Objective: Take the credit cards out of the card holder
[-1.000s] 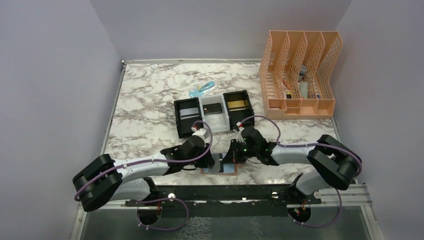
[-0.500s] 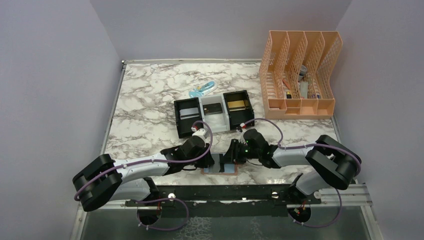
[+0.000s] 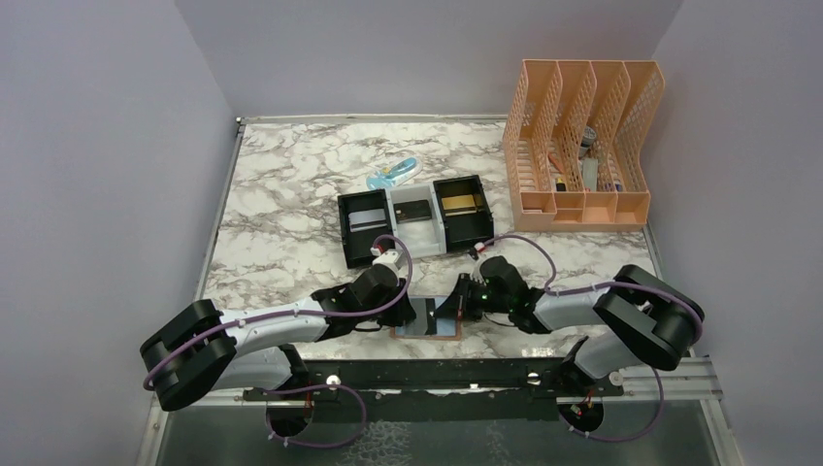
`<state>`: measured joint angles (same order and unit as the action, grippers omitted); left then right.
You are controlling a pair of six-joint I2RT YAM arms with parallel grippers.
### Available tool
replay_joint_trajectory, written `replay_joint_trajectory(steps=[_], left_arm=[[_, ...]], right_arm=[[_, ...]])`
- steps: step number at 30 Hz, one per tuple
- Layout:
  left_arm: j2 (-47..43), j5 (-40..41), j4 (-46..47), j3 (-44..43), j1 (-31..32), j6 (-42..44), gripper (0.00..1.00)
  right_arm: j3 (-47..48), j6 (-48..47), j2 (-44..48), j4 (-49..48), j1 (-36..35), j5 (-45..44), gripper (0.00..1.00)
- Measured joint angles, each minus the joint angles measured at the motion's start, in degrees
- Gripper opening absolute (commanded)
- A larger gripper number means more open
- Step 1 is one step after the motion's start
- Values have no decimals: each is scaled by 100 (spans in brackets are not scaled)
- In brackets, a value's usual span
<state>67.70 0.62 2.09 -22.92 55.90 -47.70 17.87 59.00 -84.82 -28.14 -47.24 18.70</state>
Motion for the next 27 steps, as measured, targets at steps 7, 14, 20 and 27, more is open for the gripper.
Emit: replay_joint_trajectory(steps=[7,14,20,27], left_arm=[[2,-2,2,0,11,28,24],[177,-31,90,-55,39,107,15],[538,-31,2,-323,87,199,12],[726,35,-44,-433,136,201,9]], right_arm=[[-214,-66,542,291,0,-299,9],[-63,-59,437,404,9,-275,32],[-50,79,219,81,9,-249,28],[-553,426,-118,-1231,48,-168,17]])
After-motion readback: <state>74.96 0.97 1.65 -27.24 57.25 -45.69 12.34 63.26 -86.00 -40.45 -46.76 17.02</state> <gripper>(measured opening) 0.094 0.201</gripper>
